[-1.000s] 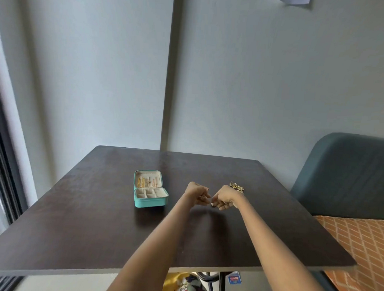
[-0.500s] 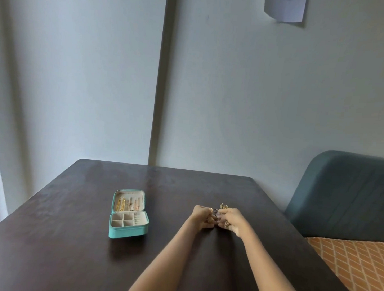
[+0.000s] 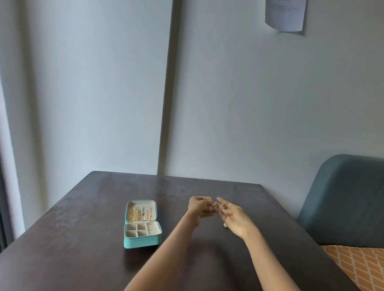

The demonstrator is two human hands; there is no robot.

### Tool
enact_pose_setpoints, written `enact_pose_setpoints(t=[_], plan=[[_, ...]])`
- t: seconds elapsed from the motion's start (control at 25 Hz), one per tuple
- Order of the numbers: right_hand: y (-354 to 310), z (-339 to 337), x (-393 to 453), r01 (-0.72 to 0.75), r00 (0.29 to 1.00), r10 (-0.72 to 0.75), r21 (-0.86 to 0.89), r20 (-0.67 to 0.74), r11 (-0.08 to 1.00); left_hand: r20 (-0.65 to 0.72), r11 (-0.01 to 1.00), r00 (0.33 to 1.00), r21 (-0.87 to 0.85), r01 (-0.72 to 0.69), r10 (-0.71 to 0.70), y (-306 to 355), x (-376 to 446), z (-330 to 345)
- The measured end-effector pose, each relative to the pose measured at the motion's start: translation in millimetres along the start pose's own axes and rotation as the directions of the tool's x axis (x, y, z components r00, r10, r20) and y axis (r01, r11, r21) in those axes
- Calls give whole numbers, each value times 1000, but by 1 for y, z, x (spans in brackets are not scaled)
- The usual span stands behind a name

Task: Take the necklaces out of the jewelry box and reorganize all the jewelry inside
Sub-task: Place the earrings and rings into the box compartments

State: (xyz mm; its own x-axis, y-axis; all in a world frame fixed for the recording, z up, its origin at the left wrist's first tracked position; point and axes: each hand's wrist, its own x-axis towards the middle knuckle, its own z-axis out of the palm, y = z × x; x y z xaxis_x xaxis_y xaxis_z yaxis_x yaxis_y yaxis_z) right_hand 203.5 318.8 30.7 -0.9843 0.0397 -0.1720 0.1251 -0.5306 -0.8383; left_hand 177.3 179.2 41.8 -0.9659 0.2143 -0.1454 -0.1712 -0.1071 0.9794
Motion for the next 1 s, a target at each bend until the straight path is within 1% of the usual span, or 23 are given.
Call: enact_pose_setpoints(t=[0.2, 0.32, 0.4, 0.44, 0.52, 0.6, 0.64, 0.72, 0.76, 1.0], plan=[[22, 48, -7, 70, 994, -67, -32, 89, 997, 19, 991, 999, 124, -43, 40, 19, -27, -48], [46, 81, -14, 102, 989, -96, -43, 116, 994, -37, 981, 997, 184, -66, 74, 27, -47, -87], [64, 105, -20, 128, 986, -112, -136, 121, 982, -98, 973, 992, 225, -54, 78, 32, -56, -115], [75, 117, -24, 137, 986, -109, -233, 128, 963, -131, 965, 988, 260, -42, 78, 33, -61, -128], [92, 135, -29, 147, 984, -89, -424, 153, 894, -233, 916, 966, 401, -7, 109, 29, -66, -148], [110, 148, -33, 156, 984, -79, -554, 160, 818, -335, 845, 925, 534, 27, 182, 18, -74, -160], [118, 151, -33, 175, 983, -100, -615, 155, 769, -359, 822, 911, 569, 42, 201, 11, -77, -163], [131, 152, -32, 208, 978, -146, -713, 148, 670, -371, 804, 909, 590, 71, 192, 2, -79, -167], [135, 151, -32, 214, 976, -160, -738, 145, 640, -372, 795, 910, 600, 84, 185, -1, -79, -167], [143, 138, -32, 202, 979, -118, -823, 164, 530, -316, 764, 946, 626, 156, 66, -4, -84, -167]])
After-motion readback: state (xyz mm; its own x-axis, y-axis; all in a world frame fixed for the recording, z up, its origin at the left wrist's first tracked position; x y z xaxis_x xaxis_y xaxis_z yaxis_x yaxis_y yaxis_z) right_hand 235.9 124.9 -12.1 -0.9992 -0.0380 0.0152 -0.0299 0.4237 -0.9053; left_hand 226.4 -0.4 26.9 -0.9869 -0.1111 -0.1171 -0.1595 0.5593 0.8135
